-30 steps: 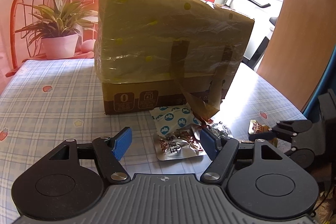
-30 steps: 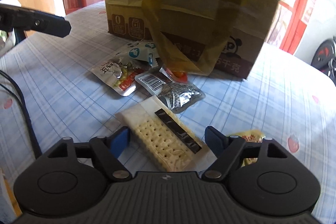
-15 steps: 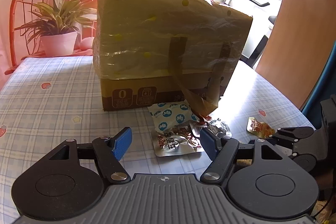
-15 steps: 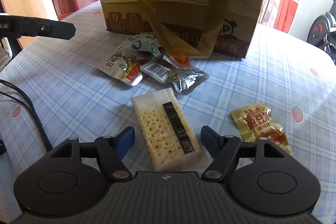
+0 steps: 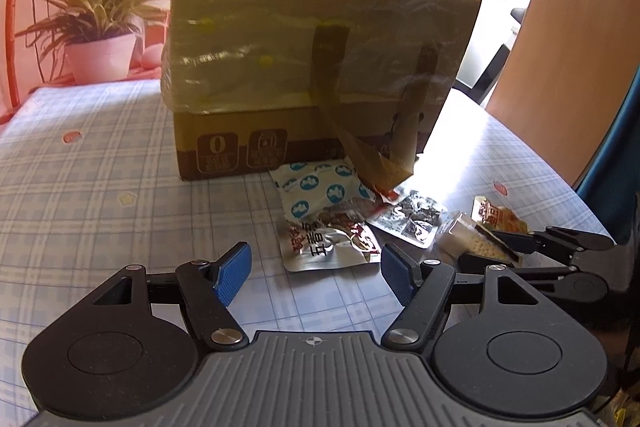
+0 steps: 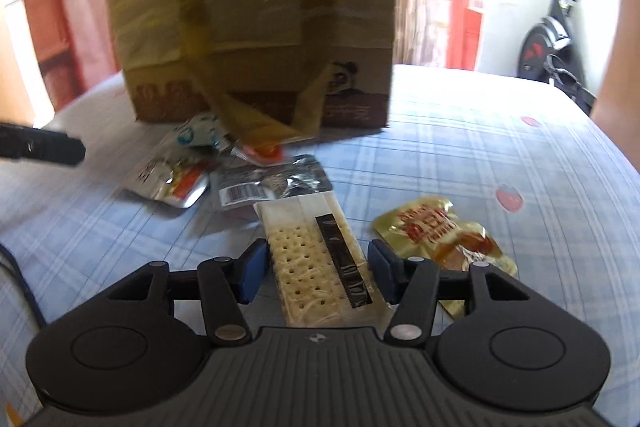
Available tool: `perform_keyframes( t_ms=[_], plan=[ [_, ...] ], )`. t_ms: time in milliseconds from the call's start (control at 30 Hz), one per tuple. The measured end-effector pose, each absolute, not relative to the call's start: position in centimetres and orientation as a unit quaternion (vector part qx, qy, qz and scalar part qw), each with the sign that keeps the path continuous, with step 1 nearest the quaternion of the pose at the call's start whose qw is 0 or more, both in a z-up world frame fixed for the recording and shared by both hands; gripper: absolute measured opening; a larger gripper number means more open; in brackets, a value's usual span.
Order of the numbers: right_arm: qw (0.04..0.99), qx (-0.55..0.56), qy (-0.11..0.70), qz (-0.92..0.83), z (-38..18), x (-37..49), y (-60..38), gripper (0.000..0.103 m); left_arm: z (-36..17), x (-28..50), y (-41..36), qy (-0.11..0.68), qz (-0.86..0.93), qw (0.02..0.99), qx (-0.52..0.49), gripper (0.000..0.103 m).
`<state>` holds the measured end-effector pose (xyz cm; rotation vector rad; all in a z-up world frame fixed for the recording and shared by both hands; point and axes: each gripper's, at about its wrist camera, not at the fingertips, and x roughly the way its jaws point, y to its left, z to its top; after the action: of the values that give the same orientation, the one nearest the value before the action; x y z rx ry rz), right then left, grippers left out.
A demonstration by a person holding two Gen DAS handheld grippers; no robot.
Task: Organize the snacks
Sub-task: 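Close the left tool on the silver printed packet while the right tool holds the cracker packet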
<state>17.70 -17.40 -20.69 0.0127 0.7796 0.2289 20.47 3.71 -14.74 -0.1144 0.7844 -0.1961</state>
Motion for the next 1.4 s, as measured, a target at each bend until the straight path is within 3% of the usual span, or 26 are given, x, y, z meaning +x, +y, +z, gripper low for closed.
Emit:
perform_keyframes(
  t_ms=[700,1167,1400],
  plan=[
    [0.923,0.009,0.368,0.112,-20.7,17.4,-17.5,0.057,-17.6,24.5,0.5,0.4,-0.076,0.913,-0.029,0.074],
    [0.923,0.018,0.368,0.116,-20.7,17.5,-17.8,0.057,-19.5,26.1,-1.5,0.411,-0.067,0.909,0.012,0.091],
    [0.922,0.02,0.368,0.117,-20.8,17.5,-17.8,0.057,-20.0,25.9,-2.4,0.404,-0.065,0.912,0.039,0.093]
  ],
)
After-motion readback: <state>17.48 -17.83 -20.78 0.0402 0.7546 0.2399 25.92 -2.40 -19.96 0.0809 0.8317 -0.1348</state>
